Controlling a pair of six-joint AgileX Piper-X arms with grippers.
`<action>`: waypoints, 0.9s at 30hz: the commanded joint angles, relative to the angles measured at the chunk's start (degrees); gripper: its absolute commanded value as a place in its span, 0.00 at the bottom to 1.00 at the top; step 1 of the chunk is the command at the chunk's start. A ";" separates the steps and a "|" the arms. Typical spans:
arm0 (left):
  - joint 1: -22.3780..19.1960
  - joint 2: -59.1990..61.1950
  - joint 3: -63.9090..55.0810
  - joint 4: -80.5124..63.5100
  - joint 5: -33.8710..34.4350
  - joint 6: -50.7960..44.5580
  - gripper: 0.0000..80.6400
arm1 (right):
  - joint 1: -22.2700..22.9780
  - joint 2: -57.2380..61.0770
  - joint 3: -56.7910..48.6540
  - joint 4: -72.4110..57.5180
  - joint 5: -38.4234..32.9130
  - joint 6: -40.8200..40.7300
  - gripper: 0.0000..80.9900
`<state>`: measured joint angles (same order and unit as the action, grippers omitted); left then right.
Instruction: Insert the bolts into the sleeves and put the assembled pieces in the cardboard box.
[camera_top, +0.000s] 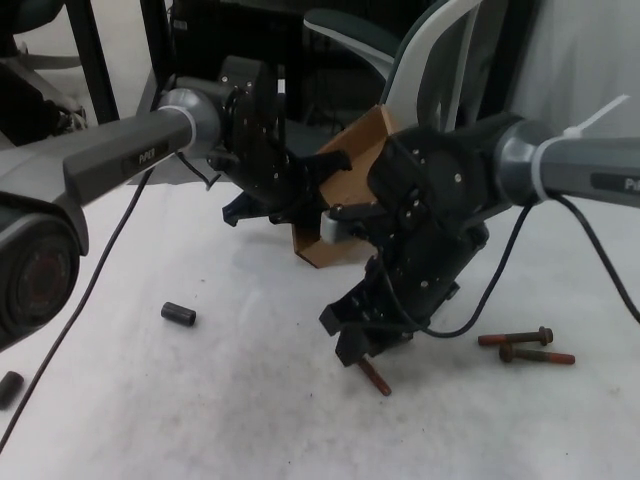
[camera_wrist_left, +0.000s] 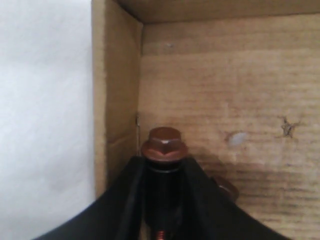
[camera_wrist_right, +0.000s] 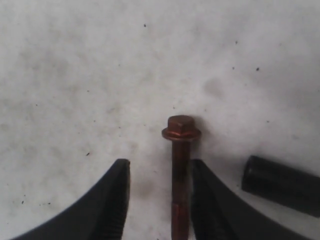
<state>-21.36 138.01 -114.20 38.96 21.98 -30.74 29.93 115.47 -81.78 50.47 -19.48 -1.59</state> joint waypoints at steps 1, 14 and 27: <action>0.13 0.57 -0.14 0.77 -0.64 0.36 0.01 | 0.44 0.47 -0.45 0.43 -0.59 -0.53 0.46; 0.13 0.47 -0.27 -1.29 5.35 0.36 0.05 | 0.50 1.35 -0.45 0.43 1.65 -1.82 0.46; 0.28 -0.24 -0.34 -2.39 9.04 -4.01 0.42 | 0.50 1.74 -0.45 0.43 2.74 -1.82 0.46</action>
<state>-21.14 138.36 -114.20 36.38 29.64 -33.85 30.22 117.19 -81.88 50.69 -17.49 -2.91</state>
